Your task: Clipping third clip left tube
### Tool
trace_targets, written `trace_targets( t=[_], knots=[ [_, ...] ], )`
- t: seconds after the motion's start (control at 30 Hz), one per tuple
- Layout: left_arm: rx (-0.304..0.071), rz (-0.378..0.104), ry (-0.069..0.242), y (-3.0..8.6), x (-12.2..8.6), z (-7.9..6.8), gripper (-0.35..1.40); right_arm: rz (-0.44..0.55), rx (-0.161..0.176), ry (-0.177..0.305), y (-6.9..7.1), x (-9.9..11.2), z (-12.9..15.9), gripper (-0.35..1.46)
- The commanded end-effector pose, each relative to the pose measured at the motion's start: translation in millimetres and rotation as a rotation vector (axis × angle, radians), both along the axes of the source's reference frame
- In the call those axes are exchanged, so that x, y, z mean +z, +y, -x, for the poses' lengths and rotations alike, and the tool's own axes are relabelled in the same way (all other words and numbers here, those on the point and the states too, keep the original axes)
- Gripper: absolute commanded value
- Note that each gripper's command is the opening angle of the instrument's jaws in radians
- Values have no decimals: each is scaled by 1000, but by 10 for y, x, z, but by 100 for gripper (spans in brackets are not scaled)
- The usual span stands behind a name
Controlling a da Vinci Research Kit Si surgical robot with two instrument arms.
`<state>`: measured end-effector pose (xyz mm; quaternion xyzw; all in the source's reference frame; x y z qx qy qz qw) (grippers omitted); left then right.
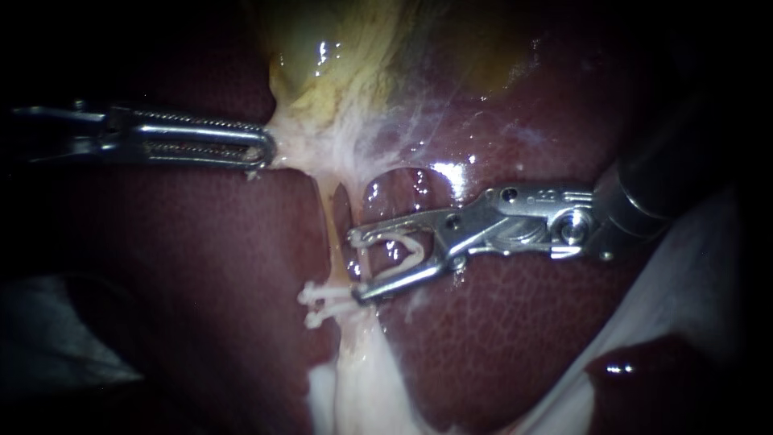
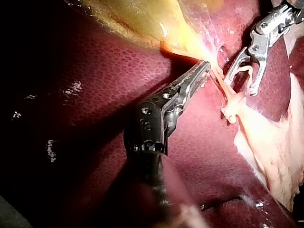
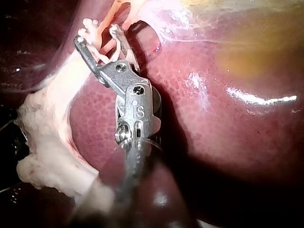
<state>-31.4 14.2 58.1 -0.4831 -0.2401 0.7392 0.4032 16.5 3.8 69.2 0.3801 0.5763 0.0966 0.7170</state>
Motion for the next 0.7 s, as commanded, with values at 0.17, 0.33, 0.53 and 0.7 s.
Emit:
trace_targets(
  t=[0.17,0.33,0.53,0.7],
  knots=[
    [-1,0,0,0,0,1,-35,-8,4,15,2,1,-9,46],
    [-1,0,1,0,0,1,-35,-9,8,16,3,3,-15,46],
    [-1,0,1,0,1,1,-35,-34,9,48,3,2,-21,46],
    [-1,0,1,0,1,2,-35,-58,9,78,2,0,-32,46]
  ],
)
